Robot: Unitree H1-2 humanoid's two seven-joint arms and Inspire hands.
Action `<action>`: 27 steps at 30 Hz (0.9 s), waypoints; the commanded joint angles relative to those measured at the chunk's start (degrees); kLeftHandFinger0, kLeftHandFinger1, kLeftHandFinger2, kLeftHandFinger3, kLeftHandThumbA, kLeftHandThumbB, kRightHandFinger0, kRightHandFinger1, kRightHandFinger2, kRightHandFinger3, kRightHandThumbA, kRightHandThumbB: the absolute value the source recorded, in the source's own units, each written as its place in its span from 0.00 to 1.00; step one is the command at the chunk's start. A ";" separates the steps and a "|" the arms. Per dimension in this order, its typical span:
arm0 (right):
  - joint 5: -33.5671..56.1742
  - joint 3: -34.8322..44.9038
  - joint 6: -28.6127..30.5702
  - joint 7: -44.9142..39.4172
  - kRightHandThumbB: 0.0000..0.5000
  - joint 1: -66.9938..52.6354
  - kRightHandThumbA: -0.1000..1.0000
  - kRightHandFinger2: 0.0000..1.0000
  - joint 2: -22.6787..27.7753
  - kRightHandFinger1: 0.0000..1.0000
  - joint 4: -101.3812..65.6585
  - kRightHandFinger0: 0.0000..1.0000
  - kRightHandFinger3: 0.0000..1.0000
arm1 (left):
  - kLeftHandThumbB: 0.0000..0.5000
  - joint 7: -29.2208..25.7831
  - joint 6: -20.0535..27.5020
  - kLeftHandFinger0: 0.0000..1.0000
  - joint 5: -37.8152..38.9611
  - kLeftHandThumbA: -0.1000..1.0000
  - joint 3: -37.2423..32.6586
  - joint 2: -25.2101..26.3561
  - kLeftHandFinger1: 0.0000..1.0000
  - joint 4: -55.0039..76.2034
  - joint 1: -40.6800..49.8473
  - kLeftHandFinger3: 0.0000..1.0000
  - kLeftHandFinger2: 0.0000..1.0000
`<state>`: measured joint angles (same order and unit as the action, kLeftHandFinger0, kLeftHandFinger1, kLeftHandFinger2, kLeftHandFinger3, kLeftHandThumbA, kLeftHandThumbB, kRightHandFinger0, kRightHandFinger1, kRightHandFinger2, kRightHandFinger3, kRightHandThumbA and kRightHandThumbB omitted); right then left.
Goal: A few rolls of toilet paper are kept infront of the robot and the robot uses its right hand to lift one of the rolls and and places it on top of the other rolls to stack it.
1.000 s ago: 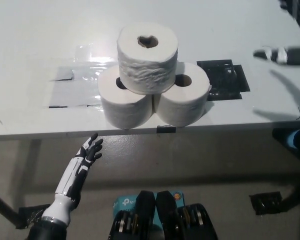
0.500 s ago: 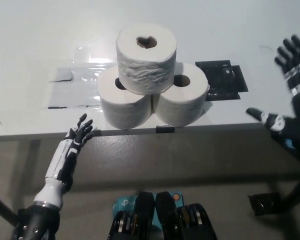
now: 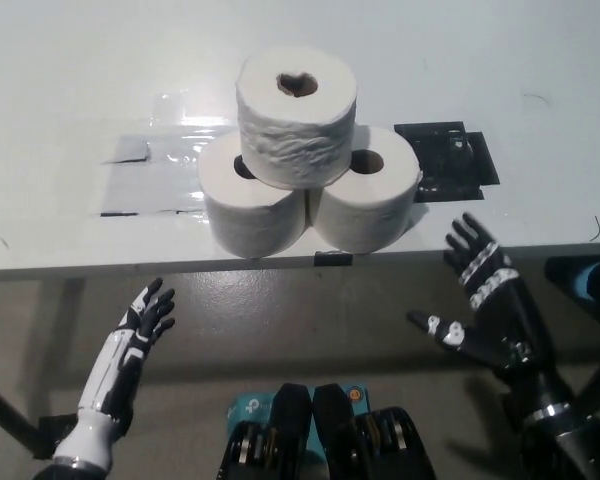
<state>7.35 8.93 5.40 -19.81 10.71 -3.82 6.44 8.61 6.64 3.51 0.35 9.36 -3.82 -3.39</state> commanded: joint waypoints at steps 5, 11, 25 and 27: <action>-1.58 -2.07 10.02 2.99 0.04 -1.34 0.91 1.00 1.74 1.00 6.73 1.00 1.00 | 0.29 1.42 0.64 1.00 -0.52 0.91 -0.82 1.52 1.00 3.35 1.55 1.00 1.00; -2.72 -3.73 10.89 3.84 0.05 -2.40 0.90 1.00 2.70 1.00 7.63 1.00 1.00 | 0.31 1.61 0.50 1.00 -0.72 0.90 -0.86 1.54 1.00 3.61 2.64 1.00 1.00; -3.71 -5.94 10.90 5.33 0.08 -2.09 0.85 1.00 4.43 1.00 8.12 1.00 1.00 | 0.31 1.19 0.37 1.00 -1.33 0.91 -0.77 1.23 1.00 3.66 3.12 1.00 1.00; -3.75 -6.27 10.73 5.41 0.09 -1.91 0.83 1.00 4.73 1.00 7.90 1.00 1.00 | 0.31 1.06 0.60 1.00 -1.21 0.91 -0.66 1.04 1.00 3.37 3.05 1.00 1.00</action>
<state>4.18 3.55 13.41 -15.49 7.62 0.39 14.85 9.51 6.57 2.65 -0.26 9.76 -2.18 -0.44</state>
